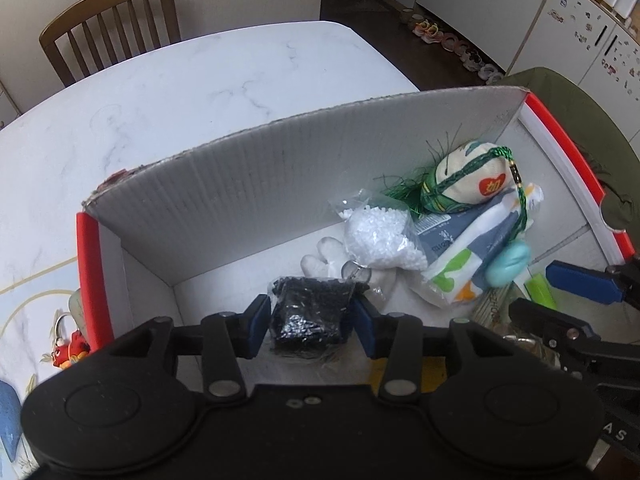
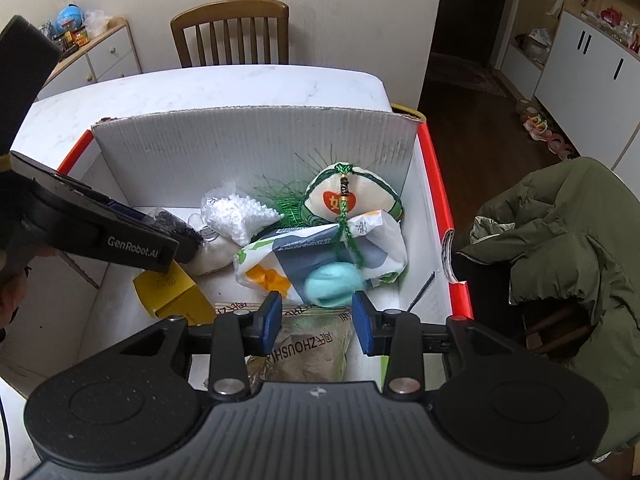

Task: Organize objects
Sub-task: 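Open both tools to release the bead bag and soap in the box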

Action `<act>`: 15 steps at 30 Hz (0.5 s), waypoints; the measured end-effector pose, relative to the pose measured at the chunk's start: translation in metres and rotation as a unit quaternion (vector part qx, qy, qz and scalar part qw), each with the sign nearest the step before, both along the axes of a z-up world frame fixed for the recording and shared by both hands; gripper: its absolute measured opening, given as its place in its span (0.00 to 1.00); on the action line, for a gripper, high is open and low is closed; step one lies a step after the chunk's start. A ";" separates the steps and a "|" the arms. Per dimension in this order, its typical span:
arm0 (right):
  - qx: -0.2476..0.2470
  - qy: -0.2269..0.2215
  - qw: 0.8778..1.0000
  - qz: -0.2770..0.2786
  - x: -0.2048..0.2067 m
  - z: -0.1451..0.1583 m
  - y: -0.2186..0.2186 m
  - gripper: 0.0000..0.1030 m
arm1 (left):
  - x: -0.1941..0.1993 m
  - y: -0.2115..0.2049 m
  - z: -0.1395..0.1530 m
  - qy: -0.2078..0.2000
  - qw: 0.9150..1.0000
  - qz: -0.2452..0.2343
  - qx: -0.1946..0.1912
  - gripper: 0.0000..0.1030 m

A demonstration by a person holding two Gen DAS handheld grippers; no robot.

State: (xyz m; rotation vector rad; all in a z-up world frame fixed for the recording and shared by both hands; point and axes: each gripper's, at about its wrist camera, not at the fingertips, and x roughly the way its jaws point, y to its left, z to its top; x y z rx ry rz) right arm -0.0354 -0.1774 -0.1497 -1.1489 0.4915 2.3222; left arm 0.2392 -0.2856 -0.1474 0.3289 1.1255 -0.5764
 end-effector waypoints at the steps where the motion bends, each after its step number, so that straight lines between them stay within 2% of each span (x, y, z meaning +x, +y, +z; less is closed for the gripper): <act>1: 0.000 0.001 1.000 -0.001 0.000 0.000 -0.001 0.38 | -0.001 0.000 0.001 -0.002 1.000 -0.002 -0.001 0.48; 5: -0.002 0.006 1.000 -0.005 0.003 0.004 -0.003 0.40 | -0.006 0.000 0.005 -0.007 1.000 -0.005 -0.006 0.56; 10: -0.004 0.016 1.000 -0.012 0.011 0.012 -0.005 0.42 | -0.012 0.003 0.014 -0.012 1.000 -0.006 -0.018 0.59; 15: -0.002 0.031 0.999 -0.018 0.020 0.022 -0.011 0.47 | -0.022 0.007 0.025 -0.024 0.999 -0.014 -0.028 0.62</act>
